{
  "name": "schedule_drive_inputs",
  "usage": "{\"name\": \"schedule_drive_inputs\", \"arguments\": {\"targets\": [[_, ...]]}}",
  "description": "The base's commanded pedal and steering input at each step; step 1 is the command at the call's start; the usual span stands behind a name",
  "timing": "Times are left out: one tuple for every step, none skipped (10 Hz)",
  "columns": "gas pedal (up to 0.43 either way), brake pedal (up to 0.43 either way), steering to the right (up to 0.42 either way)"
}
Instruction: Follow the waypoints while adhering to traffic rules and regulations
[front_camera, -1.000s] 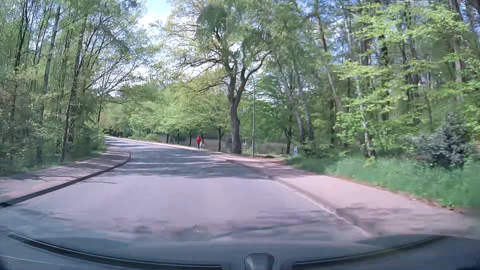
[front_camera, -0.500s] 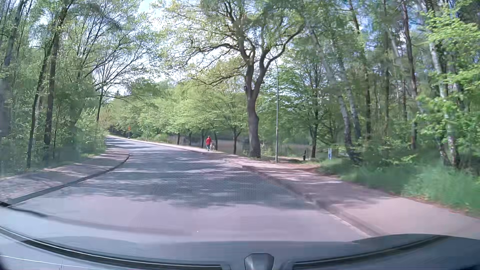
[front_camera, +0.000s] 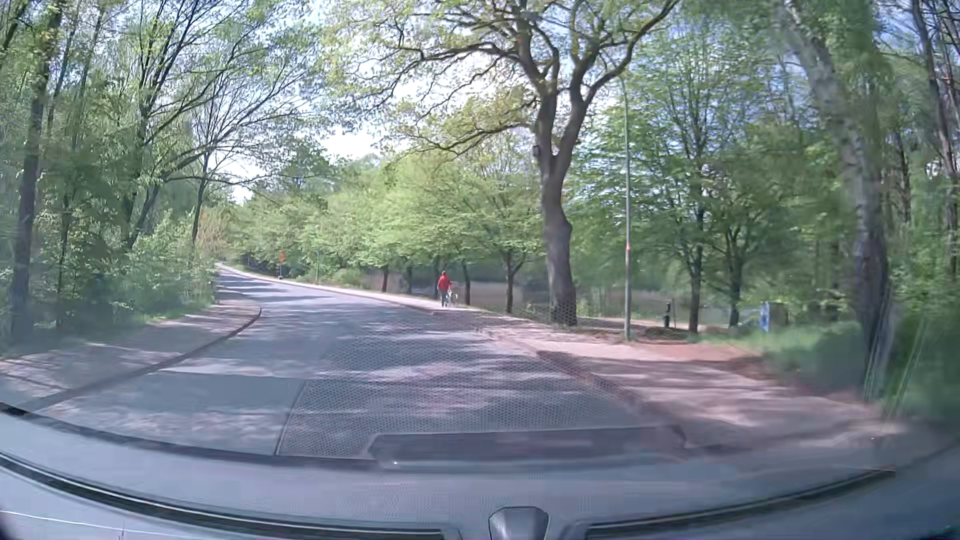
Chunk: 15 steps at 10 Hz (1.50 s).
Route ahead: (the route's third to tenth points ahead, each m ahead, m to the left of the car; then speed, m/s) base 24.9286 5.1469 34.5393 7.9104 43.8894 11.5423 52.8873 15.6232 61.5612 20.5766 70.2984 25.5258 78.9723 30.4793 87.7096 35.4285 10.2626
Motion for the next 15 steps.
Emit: {"name": "schedule_drive_inputs", "arguments": {"targets": [[0.039, 0.0, -0.06], [0.039, 0.0, -0.06], [0.039, 0.0, -0.059], [0.039, 0.0, -0.058], [0.039, 0.0, -0.057], [0.039, 0.0, -0.057], [0.047, 0.0, -0.056], [0.047, 0.0, -0.055], [0.059, 0.0, -0.055], [0.059, 0.0, -0.055], [0.059, 0.0, -0.055], [0.059, 0.0, -0.055], [0.059, 0.0, -0.055], [0.059, 0.0, -0.054], [0.059, 0.0, -0.054]]}}
